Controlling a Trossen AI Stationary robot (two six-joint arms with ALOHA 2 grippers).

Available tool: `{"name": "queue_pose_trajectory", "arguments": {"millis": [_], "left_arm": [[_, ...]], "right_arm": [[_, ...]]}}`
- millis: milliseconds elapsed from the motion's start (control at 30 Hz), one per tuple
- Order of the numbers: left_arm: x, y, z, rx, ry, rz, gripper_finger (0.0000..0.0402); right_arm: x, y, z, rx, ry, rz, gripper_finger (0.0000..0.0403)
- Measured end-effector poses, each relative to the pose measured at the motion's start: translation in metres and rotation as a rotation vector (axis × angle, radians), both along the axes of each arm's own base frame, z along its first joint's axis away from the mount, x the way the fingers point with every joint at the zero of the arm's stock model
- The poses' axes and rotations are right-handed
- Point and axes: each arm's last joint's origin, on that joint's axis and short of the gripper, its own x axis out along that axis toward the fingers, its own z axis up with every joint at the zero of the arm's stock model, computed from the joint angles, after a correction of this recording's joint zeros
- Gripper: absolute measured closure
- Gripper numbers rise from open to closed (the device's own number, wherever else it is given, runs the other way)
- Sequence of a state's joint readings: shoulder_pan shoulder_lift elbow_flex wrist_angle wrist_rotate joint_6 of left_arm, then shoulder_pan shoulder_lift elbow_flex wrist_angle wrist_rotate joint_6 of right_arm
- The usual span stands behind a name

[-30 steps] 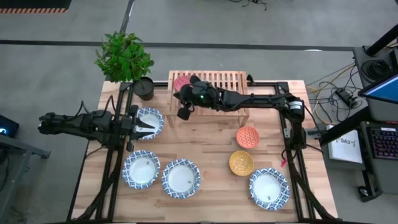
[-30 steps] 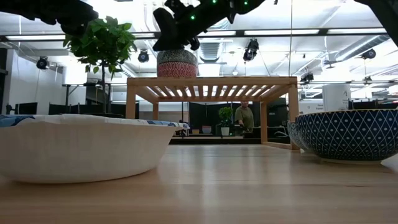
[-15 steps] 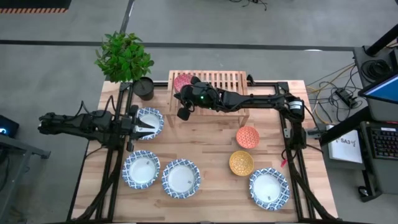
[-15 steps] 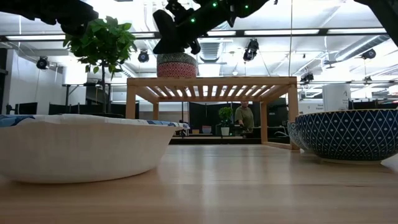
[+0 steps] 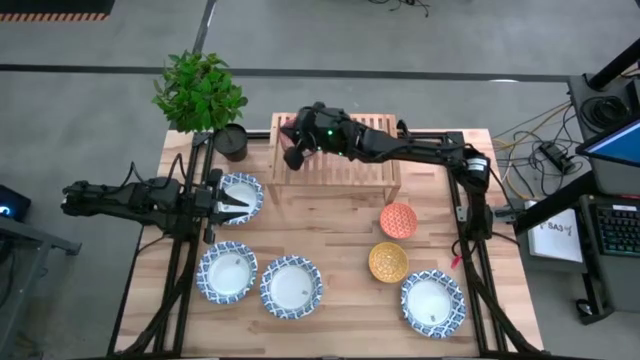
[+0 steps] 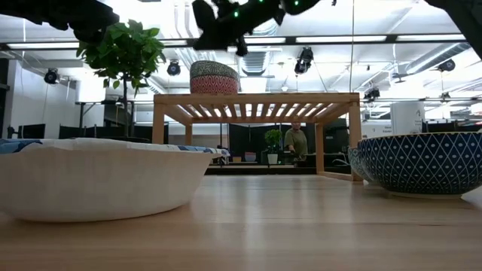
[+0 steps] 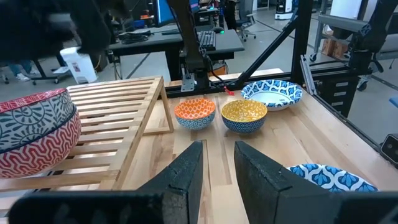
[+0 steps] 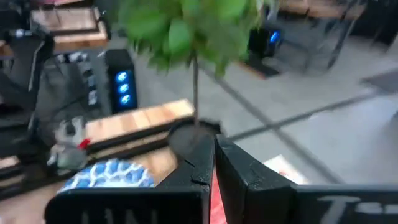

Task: Place and stack bowls onto a shelf
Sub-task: Stack the red bowl on top of the blue on the shelf, then put the white patterned bowl on the shelf

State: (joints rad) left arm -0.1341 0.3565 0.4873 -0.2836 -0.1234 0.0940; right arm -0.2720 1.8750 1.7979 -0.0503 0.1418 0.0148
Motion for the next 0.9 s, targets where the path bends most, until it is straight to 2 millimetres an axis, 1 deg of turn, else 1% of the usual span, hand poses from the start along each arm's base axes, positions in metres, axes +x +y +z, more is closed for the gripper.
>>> {"name": "queue_pose_trajectory", "arguments": {"millis": [100, 233, 300, 567, 633, 733, 900], "left_arm": [[0.000, 0.000, 0.000, 0.001, 0.000, 0.000, 0.0327], [0.000, 0.000, 0.000, 0.002, 0.000, 0.000, 0.0327], [0.000, 0.000, 0.000, 0.002, 0.000, 0.000, 0.0327], [0.000, 0.000, 0.000, 0.002, 0.001, 0.000, 0.0327], [0.000, 0.000, 0.000, 0.002, 0.001, 0.000, 0.0327], [0.000, 0.000, 0.000, 0.003, 0.002, 0.000, 0.0327], [0.000, 0.000, 0.000, 0.003, 0.004, 0.000, 0.0327]], "right_arm": [[0.005, -0.005, -0.011, 0.046, 0.008, 0.065, 0.0394], [0.012, -0.007, -0.027, 0.048, 0.047, 0.071, 0.0394], [0.012, -0.007, -0.030, 0.053, 0.062, 0.071, 0.0394], [0.012, -0.007, -0.029, 0.051, 0.062, 0.071, 0.0394], [0.010, -0.006, -0.024, 0.047, 0.053, 0.071, 0.0394], [0.005, -0.001, -0.012, 0.018, 0.035, 0.081, 0.0394], [-0.008, 0.020, 0.010, -0.042, 0.008, 0.128, 0.0394]]}}
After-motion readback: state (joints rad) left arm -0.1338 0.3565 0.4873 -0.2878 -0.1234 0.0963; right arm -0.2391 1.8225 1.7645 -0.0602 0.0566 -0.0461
